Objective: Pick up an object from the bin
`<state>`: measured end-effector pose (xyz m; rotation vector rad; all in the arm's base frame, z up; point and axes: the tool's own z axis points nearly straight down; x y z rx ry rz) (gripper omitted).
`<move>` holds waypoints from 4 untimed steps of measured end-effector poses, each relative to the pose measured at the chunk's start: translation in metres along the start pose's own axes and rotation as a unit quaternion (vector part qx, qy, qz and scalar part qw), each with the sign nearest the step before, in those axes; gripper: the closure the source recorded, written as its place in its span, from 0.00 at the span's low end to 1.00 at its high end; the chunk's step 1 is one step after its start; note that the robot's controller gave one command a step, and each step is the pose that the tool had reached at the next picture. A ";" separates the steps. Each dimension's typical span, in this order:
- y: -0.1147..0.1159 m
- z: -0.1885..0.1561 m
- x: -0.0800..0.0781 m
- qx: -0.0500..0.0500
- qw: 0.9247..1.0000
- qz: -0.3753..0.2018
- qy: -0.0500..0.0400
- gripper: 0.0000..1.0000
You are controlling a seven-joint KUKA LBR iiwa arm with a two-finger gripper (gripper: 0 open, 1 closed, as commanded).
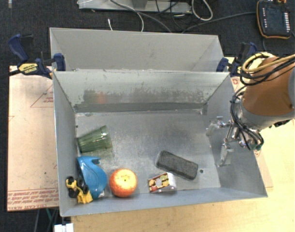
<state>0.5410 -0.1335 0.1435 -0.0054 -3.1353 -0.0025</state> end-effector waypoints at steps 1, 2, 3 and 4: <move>0.001 -0.004 -0.002 0.001 1.000 -0.002 -0.004 0.00; 0.070 0.074 0.006 0.000 0.999 -0.043 -0.002 0.00; 0.091 0.020 0.011 0.003 0.999 -0.051 -0.011 0.00; 0.132 0.045 0.017 -0.001 1.000 0.023 -0.001 0.00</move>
Offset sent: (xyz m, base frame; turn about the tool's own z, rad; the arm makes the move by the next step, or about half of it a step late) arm -0.0065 0.0686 -0.0735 -0.0842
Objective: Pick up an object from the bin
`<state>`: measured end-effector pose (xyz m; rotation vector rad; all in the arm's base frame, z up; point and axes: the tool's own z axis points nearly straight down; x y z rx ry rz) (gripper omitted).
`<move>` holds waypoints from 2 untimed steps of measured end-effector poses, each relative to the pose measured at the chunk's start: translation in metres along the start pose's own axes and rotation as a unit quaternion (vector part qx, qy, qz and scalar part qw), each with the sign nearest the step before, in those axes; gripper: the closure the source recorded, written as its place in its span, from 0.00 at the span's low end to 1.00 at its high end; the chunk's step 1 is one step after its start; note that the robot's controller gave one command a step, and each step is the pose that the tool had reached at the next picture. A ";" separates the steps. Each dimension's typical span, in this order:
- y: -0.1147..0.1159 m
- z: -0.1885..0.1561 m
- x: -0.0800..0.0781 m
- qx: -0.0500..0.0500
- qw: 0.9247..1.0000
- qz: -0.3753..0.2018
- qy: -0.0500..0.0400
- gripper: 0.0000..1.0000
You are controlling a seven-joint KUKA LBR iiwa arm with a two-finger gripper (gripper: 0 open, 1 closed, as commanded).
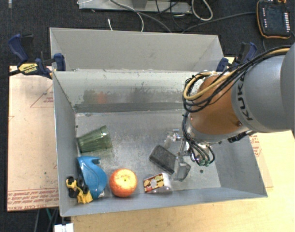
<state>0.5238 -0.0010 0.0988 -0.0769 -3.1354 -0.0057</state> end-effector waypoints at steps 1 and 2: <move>-0.003 0.029 0.025 0.003 0.999 0.053 -0.011 0.00; -0.009 0.028 0.012 0.000 0.999 0.051 -0.006 1.00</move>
Offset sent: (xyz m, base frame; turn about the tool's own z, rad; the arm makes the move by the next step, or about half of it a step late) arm -0.0148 -0.0089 -0.0288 0.1025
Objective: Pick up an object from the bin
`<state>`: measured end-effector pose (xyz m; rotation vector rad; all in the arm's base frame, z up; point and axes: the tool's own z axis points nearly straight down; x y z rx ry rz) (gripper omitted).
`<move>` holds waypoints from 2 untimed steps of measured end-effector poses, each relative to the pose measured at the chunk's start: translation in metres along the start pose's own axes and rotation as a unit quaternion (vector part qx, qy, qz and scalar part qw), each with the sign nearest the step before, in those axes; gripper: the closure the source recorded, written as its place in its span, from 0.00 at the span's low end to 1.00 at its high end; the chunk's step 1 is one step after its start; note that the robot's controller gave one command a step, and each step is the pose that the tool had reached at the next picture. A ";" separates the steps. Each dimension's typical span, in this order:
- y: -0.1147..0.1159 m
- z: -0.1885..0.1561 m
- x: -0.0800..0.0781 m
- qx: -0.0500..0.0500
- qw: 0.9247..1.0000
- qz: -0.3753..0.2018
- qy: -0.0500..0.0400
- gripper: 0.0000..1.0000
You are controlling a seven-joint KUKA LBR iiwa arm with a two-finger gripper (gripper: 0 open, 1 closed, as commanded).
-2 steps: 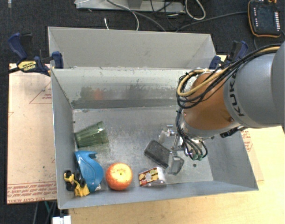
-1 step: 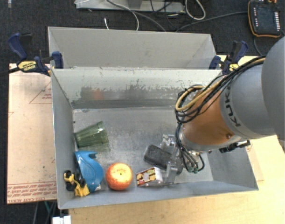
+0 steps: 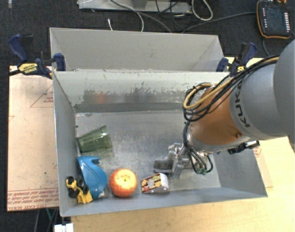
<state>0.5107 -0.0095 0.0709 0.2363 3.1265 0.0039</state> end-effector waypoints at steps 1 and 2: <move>0.000 0.000 0.000 0.000 1.000 0.000 0.000 1.00; 0.000 -0.005 0.000 0.000 1.000 -0.001 0.000 1.00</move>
Offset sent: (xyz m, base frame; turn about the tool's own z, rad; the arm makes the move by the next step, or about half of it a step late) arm -0.0001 0.0000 0.0097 -0.0001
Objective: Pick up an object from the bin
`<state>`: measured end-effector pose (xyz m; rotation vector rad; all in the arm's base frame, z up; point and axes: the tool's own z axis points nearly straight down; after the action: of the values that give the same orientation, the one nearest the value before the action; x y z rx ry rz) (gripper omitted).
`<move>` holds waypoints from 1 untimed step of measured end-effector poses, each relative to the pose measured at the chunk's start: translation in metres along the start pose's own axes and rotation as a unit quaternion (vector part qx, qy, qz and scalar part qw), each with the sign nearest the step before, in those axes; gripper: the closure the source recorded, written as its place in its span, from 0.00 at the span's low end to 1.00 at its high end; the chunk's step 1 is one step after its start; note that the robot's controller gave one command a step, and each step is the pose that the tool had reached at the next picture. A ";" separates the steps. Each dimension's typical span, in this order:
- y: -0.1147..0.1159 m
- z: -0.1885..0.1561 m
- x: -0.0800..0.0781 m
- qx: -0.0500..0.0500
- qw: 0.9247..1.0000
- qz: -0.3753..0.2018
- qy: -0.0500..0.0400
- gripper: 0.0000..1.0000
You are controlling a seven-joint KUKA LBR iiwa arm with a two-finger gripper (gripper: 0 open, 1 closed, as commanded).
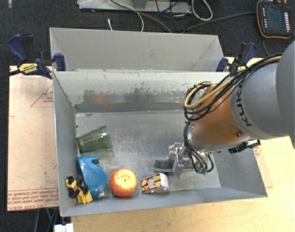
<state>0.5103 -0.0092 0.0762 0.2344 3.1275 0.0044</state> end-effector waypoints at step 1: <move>0.000 -0.040 0.002 0.000 1.000 0.000 0.005 1.00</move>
Offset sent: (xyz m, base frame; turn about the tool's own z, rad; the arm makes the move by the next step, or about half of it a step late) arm -0.0029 0.0002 0.0309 -0.0004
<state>0.5079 -0.0090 0.1158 0.2341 3.1366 0.0045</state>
